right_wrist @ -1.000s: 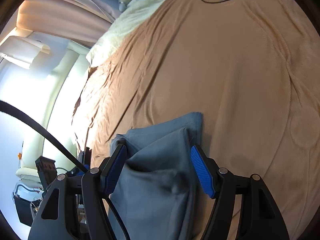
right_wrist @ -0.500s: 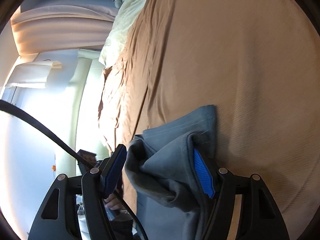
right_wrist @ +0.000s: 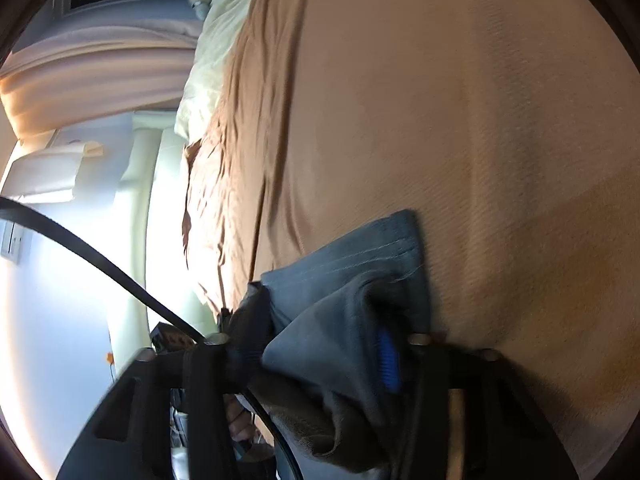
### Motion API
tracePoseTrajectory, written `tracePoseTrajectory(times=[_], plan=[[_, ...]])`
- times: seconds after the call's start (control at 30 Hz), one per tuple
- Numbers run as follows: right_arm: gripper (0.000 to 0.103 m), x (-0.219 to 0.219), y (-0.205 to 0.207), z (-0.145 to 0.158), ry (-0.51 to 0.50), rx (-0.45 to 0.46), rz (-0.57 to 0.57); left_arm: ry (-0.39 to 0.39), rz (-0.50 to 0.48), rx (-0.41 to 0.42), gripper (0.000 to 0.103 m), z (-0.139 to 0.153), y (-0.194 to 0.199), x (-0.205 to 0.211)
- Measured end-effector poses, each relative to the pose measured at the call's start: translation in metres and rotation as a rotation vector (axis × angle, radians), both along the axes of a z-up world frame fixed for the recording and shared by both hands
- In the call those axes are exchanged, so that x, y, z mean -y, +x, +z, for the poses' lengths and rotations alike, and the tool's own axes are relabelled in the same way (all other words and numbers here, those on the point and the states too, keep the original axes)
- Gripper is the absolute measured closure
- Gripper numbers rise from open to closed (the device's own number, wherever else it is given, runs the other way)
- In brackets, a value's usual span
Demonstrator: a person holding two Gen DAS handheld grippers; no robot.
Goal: Fold small clothes
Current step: 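Grasp the shirt's end with both grippers and lift it to fold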
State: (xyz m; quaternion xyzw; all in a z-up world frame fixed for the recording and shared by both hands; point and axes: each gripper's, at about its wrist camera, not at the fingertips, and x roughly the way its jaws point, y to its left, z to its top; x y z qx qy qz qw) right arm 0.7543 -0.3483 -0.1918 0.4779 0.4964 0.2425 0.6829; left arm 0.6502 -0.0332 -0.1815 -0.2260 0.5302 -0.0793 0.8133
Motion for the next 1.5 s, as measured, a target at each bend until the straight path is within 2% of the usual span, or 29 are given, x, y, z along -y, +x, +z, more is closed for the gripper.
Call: tracePoseTrajectory(times=[0.07, 0.17, 0.27, 0.33, 0.57, 0.67, 0.73, 0.83, 0.87, 0.97, 1.0, 1.1, 1.27, 1.33, 1.5], plan=[[0.1, 0.004, -0.003, 0.002, 0.012, 0.009, -0.016, -0.01, -0.013, -0.008, 0.052, -0.002, 0.0, 0.002], [0.102, 0.005, -0.014, 0.022, -0.016, 0.079, -0.02, -0.016, -0.026, -0.015, 0.063, -0.004, -0.002, 0.004], [0.103, 0.005, -0.03, 0.051, -0.021, 0.195, -0.011, -0.022, -0.048, -0.022, 0.089, -0.006, -0.003, 0.005], [0.103, 0.004, -0.041, 0.068, -0.039, 0.254, -0.002, -0.026, -0.041, -0.018, 0.096, -0.006, -0.002, 0.005], [0.103, -0.006, -0.076, 0.105, -0.072, 0.445, 0.057, -0.016, -0.035, 0.015, 0.098, 0.003, -0.007, 0.004], [0.103, -0.008, -0.081, 0.111, -0.073, 0.518, 0.076, -0.038, -0.023, 0.01, 0.098, 0.002, -0.006, 0.0], [0.103, -0.005, -0.083, 0.109, -0.094, 0.53, 0.081, -0.049, -0.019, 0.006, 0.098, 0.001, -0.006, -0.002], [0.101, -0.007, -0.066, 0.089, -0.26, 0.403, 0.032, -0.063, -0.034, -0.008, 0.094, -0.001, -0.004, -0.003], [0.1, -0.003, -0.06, 0.074, -0.285, 0.325, 0.018, -0.078, -0.03, -0.012, 0.086, -0.001, -0.003, -0.005], [0.095, 0.005, -0.051, 0.045, -0.306, 0.197, -0.005, -0.123, -0.008, 0.015, 0.044, 0.004, -0.002, -0.009], [0.095, 0.007, -0.049, 0.039, -0.299, 0.177, -0.011, -0.125, 0.002, 0.041, 0.039, 0.008, -0.001, -0.011], [0.095, 0.012, -0.045, 0.036, -0.277, 0.166, -0.026, -0.09, -0.013, 0.079, 0.038, 0.017, 0.007, -0.007], [0.095, 0.017, -0.049, 0.023, -0.255, 0.123, -0.042, -0.049, -0.059, 0.058, 0.038, 0.011, 0.021, 0.004], [0.095, 0.011, -0.045, 0.03, -0.255, 0.116, -0.041, -0.042, -0.076, 0.055, 0.038, 0.01, 0.028, 0.01], [0.093, 0.013, -0.048, 0.035, -0.256, 0.125, -0.027, 0.043, -0.152, 0.058, 0.039, 0.016, 0.044, 0.029]])
